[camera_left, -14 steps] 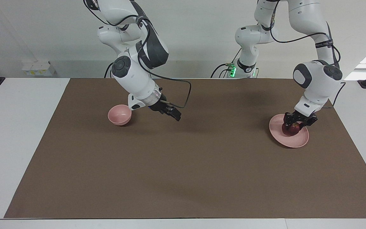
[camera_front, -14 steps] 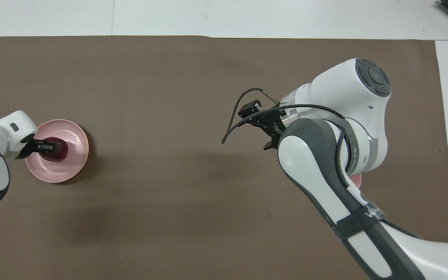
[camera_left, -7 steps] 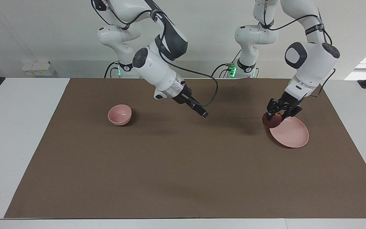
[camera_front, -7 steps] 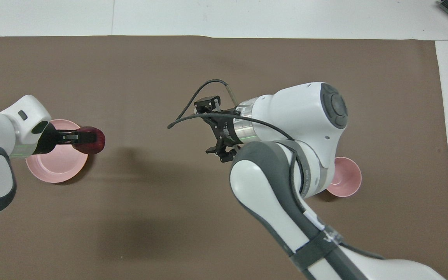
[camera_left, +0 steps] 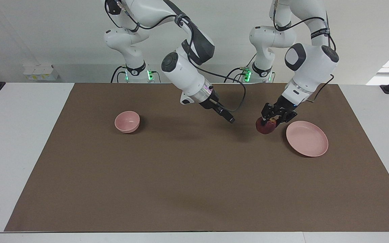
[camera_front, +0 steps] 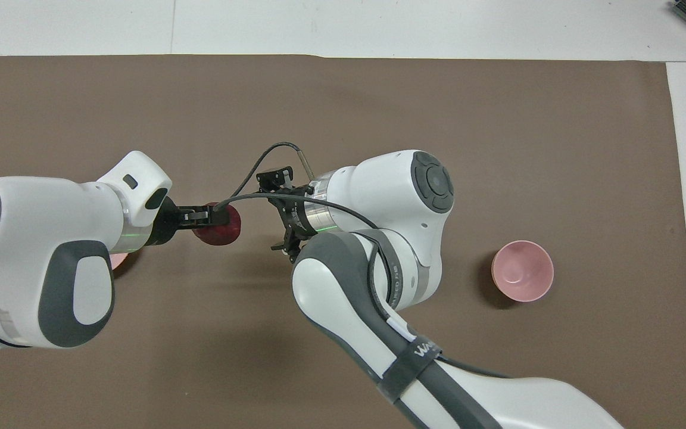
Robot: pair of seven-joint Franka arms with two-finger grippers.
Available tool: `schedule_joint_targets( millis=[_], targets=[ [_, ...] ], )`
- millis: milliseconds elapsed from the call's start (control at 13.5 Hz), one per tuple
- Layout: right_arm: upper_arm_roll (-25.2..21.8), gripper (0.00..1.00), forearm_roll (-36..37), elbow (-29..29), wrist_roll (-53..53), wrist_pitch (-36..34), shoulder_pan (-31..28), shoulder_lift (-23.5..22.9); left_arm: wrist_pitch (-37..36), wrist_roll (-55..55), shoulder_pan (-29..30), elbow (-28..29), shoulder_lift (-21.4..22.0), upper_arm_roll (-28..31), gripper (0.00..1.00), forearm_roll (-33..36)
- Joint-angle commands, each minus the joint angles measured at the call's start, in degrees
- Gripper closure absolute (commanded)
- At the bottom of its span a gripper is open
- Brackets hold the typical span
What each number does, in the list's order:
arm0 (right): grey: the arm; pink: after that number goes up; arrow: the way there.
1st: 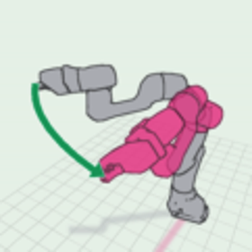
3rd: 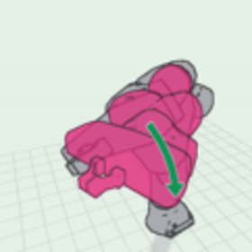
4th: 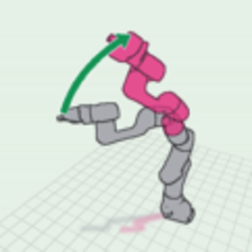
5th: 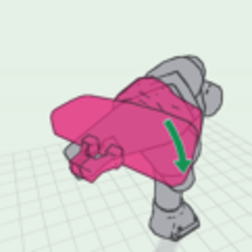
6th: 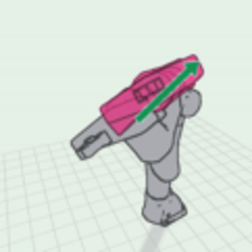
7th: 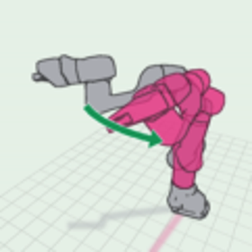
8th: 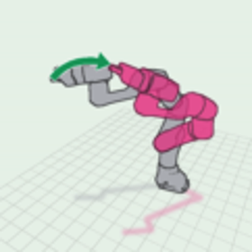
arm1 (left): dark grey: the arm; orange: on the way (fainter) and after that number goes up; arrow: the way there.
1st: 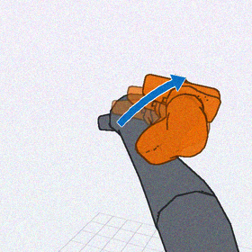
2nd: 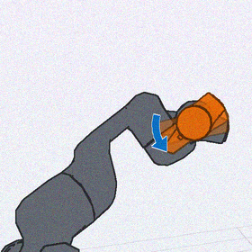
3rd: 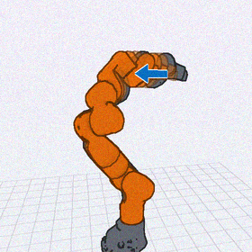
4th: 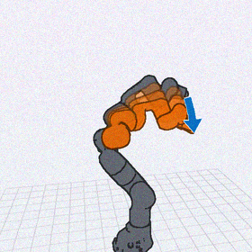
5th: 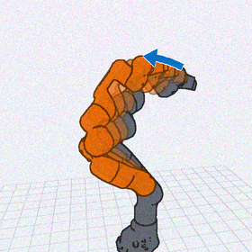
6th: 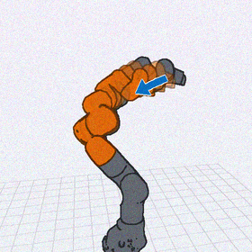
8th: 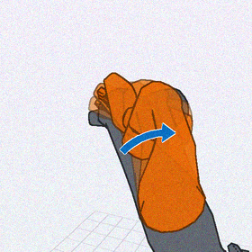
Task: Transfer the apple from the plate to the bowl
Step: 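Lift the apple with the left gripper while the right gripper reaches it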
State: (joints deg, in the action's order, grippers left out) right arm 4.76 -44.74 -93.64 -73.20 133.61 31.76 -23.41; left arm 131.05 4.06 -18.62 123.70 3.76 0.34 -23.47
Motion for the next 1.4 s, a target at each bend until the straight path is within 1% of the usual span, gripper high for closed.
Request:
schedule_joint_targets(
  millis=[0, 148, 296, 517, 591, 739, 813, 887, 961, 1034, 1108, 1182, 1256, 1330],
  targets=[
    [0.16, 0.0, -5.68, 3.11, -1.33, 0.69, 0.05, -3.39, 0.78, 3.48, -3.87, -0.13, 0.54, 0.89, 1.0, -0.79],
    [0.16, 0.0, -8.42, 3.37, -1.24, 0.69, -0.03, -4.18, 3.31, 5.6, -4.76, -0.22, 0.46, 0.2, 1.0, -0.79],
    [0.16, 0.0, -8.52, 3.55, -1.07, 0.69, 0.05, -5.15, 3.77, 6.48, -4.76, -0.65, 0.11, -0.07, 1.0, -0.79],
    [0.25, 0.0, -8.26, 3.55, 0.16, -0.54, -0.56, -5.24, 4.12, 8.76, -5.02, -3.81, -1.47, -0.16, 1.0, -0.79],
    [0.25, 0.0, -8.43, 3.55, 4.52, -1.5, -0.3, -5.24, 4.47, 9.9, -5.28, -4.78, -2.0, -0.16, 1.0, -0.79],
    [0.25, 0.0, -10.79, 3.55, 7.1, -3.53, -1.26, -5.15, 5.0, 11.14, -5.81, -5.14, -2.09, -0.16, 1.0, -0.79],
    [0.16, 0.65, -11.15, 3.55, 7.28, -3.53, -1.61, -5.15, 4.91, 11.23, -5.81, -5.14, -2.09, -0.16, 0.98, -0.79],
    [0.25, 1.0, -11.24, 3.81, 7.2, -3.62, -1.79, -5.24, 4.74, 11.23, -5.81, -4.97, -2.09, -0.16, 0.9, -0.79],
    [0.25, 1.0, -12.11, 4.34, 7.2, -3.62, -1.79, -5.24, 4.65, 11.32, -5.81, -4.96, -2.09, -0.16, 0.8, -0.79],
    [0.25, 1.0, -12.3, 4.25, 7.2, -3.53, -1.71, -5.24, 4.56, 11.67, -5.81, -4.96, -2.09, -0.16, 0.55, -0.79],
    [0.25, 1.0, -12.3, 4.34, 7.2, -3.53, -1.79, -5.24, 4.3, 11.67, -5.81, -4.96, -2.09, -0.16, 0.32, -0.79],
    [0.25, 1.0, -12.39, 4.25, 7.2, -3.53, -1.71, -5.24, 4.3, 11.67, -5.81, -4.96, -2.09, -0.16, 0.13, -0.79],
    [0.16, 1.0, -12.3, 4.25, 7.2, -3.44, -1.71, -5.16, 4.39, 11.58, -5.81, -5.05, -2.09, -0.07, 0.04, -0.79],
    [0.16, 1.0, -12.21, 4.25, 7.2, -3.44, -1.71, -5.07, 4.39, 11.5, -5.81, -5.05, -2.09, -0.07, 0.0, -0.7]
  ],
)
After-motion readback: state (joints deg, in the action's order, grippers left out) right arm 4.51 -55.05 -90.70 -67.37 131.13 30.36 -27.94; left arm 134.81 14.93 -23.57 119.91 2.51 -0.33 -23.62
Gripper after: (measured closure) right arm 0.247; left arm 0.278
